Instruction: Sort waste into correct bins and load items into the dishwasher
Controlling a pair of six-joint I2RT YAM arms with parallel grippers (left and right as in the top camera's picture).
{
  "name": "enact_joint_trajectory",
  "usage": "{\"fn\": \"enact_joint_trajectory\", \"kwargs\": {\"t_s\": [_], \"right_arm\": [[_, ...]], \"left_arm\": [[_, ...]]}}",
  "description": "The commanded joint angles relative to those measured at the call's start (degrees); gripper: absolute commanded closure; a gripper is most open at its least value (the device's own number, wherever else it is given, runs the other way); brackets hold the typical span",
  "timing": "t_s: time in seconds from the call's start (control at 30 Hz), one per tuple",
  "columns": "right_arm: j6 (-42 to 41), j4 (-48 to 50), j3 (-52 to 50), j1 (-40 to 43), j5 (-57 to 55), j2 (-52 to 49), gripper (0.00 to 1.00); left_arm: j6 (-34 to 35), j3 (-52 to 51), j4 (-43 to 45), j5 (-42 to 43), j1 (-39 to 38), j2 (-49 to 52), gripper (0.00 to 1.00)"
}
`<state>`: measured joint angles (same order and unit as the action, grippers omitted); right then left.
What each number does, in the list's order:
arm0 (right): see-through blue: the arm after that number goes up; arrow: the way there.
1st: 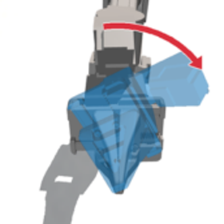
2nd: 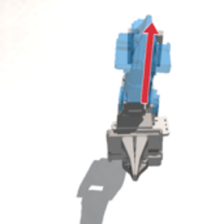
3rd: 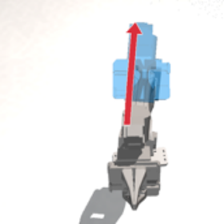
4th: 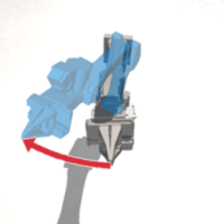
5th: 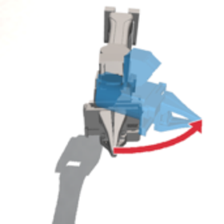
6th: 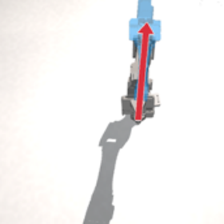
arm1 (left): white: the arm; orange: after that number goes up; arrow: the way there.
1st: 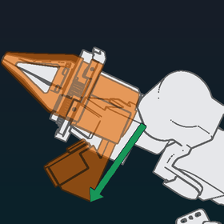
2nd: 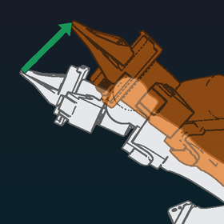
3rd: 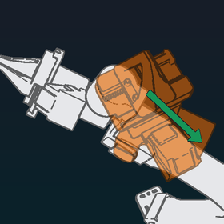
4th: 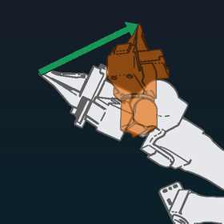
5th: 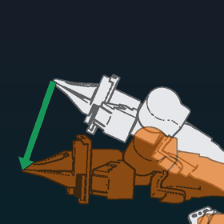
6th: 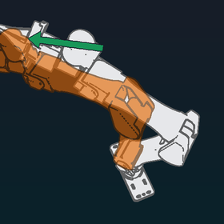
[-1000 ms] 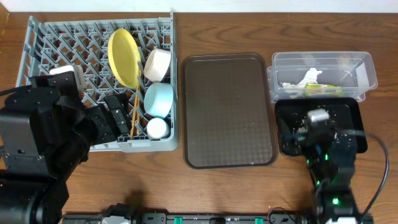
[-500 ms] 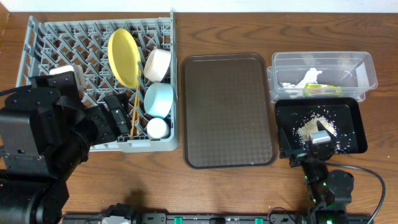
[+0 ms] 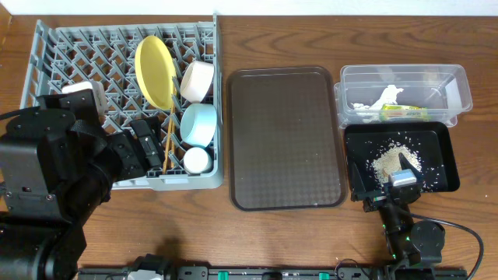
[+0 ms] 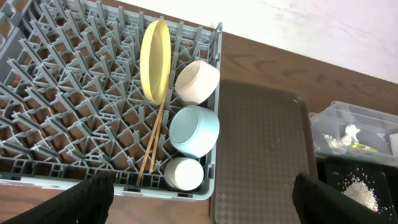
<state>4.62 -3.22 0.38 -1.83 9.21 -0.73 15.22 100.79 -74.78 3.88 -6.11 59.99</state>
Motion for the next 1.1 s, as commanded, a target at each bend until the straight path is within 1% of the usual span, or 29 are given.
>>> {"fn": "enact_joint_trajectory", "kwargs": {"t_s": [0.0, 0.8, 0.87, 0.93, 1.07], "right_arm": [[0.2, -0.3, -0.1, -0.3, 0.0, 0.4, 0.01], [0.2, -0.3, -0.1, -0.3, 0.0, 0.4, 0.01], [0.2, -0.3, -0.1, -0.3, 0.0, 0.4, 0.01], [0.2, -0.3, -0.1, -0.3, 0.0, 0.4, 0.01], [0.2, -0.3, -0.1, -0.3, 0.0, 0.4, 0.01]], "left_arm": [[0.1, 0.0, 0.0, -0.9, -0.1, 0.0, 0.08], [-0.1, -0.5, -0.9, -2.0, 0.0, -0.7, 0.07], [-0.1, -3.2, 1.8, -2.4, 1.7, -2.3, 0.07], [-0.1, -8.3, 6.7, -2.9, 3.9, -5.3, 0.08], [-0.1, -24.9, 20.2, -3.1, 7.7, -15.4, 0.08]]}}
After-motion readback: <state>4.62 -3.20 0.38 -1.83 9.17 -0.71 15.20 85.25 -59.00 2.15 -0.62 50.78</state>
